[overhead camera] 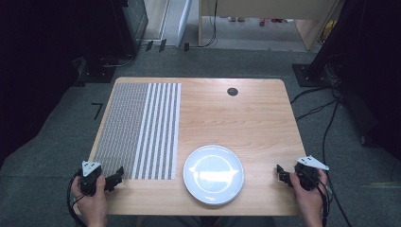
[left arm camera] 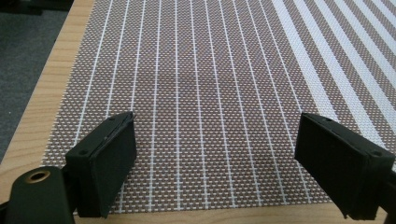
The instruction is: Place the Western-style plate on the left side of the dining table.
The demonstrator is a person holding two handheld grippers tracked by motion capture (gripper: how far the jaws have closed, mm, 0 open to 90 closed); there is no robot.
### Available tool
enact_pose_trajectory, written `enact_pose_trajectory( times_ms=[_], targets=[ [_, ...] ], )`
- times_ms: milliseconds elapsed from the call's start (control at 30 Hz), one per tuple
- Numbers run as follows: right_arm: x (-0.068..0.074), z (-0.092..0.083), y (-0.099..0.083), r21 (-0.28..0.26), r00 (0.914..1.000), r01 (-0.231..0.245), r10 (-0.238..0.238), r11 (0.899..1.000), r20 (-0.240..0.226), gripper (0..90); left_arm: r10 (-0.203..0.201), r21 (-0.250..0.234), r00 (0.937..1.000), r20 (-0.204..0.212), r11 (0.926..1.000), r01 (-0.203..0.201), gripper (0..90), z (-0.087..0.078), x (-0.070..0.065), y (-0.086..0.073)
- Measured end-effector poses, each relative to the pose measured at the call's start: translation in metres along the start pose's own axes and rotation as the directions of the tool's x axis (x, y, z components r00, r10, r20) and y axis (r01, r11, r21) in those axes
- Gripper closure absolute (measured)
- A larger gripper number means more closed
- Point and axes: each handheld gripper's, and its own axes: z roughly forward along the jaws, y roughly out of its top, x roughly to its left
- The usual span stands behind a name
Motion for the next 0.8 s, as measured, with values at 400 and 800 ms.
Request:
enact_pose_trajectory(
  times_ms=[400,800],
  targets=[
    [0.0,0.0,0.0,0.0,1.0,-0.002,0.002,1.0,0.002,14.2,0.007,-0.036,0.9979,0.064,0.9993,-0.005,10.2,-0.005,-0.029,0.02],
    [0.004,0.001,0.001,0.0,0.999,-0.03,0.03,1.0,0.033,13.7,0.056,-0.011,0.9769,0.206,0.9984,-0.055,1.9,0.018,-0.076,0.044]
  ],
)
